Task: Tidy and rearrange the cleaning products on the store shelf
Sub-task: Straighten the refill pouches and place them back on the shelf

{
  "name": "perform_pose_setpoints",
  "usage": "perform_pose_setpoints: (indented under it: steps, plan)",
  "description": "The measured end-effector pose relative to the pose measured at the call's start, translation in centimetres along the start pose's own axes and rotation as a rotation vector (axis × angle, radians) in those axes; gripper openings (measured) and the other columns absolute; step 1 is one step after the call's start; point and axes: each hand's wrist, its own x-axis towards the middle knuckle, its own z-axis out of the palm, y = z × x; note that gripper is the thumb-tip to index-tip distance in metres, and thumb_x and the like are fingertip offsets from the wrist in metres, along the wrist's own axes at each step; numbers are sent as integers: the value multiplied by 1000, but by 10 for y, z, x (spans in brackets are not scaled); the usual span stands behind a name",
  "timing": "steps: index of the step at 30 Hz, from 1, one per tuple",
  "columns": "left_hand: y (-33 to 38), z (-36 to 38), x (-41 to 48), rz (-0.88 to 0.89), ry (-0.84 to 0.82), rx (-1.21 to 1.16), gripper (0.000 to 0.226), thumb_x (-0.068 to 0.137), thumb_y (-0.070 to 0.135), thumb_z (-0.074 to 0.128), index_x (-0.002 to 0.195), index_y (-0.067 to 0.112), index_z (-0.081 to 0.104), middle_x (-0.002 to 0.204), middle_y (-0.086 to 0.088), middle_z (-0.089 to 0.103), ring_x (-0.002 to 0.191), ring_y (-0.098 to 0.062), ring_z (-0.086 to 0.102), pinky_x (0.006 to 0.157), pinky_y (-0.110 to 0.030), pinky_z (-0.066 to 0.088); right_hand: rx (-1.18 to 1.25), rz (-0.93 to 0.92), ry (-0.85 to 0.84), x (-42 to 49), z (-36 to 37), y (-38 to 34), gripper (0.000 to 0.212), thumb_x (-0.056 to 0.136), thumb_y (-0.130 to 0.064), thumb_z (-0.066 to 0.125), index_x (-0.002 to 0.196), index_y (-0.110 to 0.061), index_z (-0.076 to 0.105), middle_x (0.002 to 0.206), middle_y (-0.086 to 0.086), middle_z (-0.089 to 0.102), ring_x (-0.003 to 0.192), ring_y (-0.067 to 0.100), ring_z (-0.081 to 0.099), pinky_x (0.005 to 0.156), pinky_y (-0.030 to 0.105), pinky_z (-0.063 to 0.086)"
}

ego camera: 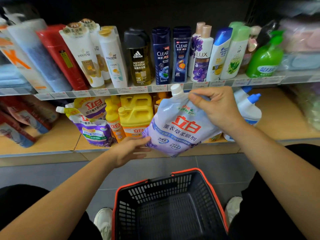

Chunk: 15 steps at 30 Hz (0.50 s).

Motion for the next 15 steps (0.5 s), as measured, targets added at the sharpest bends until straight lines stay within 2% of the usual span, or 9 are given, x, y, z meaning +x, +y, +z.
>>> perform_pose_setpoints:
  steps: [2, 4, 6, 8, 9, 10, 12, 14, 15]
  plan:
    - [1, 7, 2, 115, 29, -70, 22, 94, 19, 67, 113, 8, 68, 107, -9, 74, 100, -19, 70, 93, -33, 53, 43, 32, 69, 3, -4, 3, 21, 88, -4, 71, 108, -11, 70, 86, -22, 73, 82, -8, 66, 79, 16, 51]
    - [2, 14, 2, 249, 135, -131, 9, 94, 6, 66, 103, 5, 68, 93, -9, 72, 87, -19, 67, 86, -30, 56, 96, 113, 131, 6, -8, 9, 17, 90, -7, 70, 107, -10, 72, 92, -3, 75, 85, 3, 66, 82, 27, 55]
    - [8, 16, 1, 348, 224, -183, 3, 93, 0, 66, 92, 2, 68, 85, -13, 69, 79, -21, 64, 77, -28, 59, 101, 215, 178, 8, -13, 21, 14, 92, -10, 69, 106, -11, 74, 94, 5, 73, 86, 9, 62, 83, 30, 54]
    - [15, 13, -3, 428, 321, -167, 5, 91, 0, 68, 88, 4, 68, 83, -16, 66, 74, -23, 63, 71, -29, 59, 83, 354, 226, 8, -15, 39, 16, 93, -13, 68, 102, -2, 75, 95, 19, 73, 84, 12, 55, 79, 32, 49]
    - [19, 10, -5, 471, 363, -145, 6, 90, 2, 71, 87, 7, 69, 80, -15, 66, 70, -20, 63, 67, -29, 58, 80, 435, 261, 6, -14, 48, 20, 93, -13, 68, 100, 5, 73, 101, 30, 71, 83, 14, 52, 75, 30, 47]
    - [24, 7, -8, 518, 396, -122, 9, 89, 4, 73, 85, 12, 71, 75, -10, 67, 66, -16, 64, 62, -28, 56, 82, 513, 296, 3, -13, 55, 22, 93, -12, 68, 100, 8, 72, 108, 33, 67, 82, 14, 51, 71, 27, 47]
    - [36, 3, -15, 612, 432, -84, 14, 86, 7, 77, 82, 20, 75, 65, 1, 68, 60, -8, 65, 56, -23, 54, 114, 649, 342, -5, -10, 69, 17, 94, -8, 66, 102, 5, 72, 98, 24, 72, 76, 13, 54, 61, 23, 47]
    - [46, 1, -22, 688, 437, -45, 15, 85, 11, 80, 82, 26, 78, 68, 4, 72, 66, -8, 69, 57, -21, 55, 171, 757, 302, -15, -5, 81, 12, 95, -5, 61, 97, -7, 73, 84, 7, 70, 74, 14, 58, 64, 27, 49]
    - [50, 2, -25, 718, 439, -25, 16, 84, 13, 81, 83, 28, 79, 71, 3, 74, 69, -8, 71, 59, -22, 56, 201, 807, 255, -20, -2, 87, 15, 97, -5, 59, 97, -12, 72, 88, 6, 69, 80, 17, 61, 69, 30, 50]
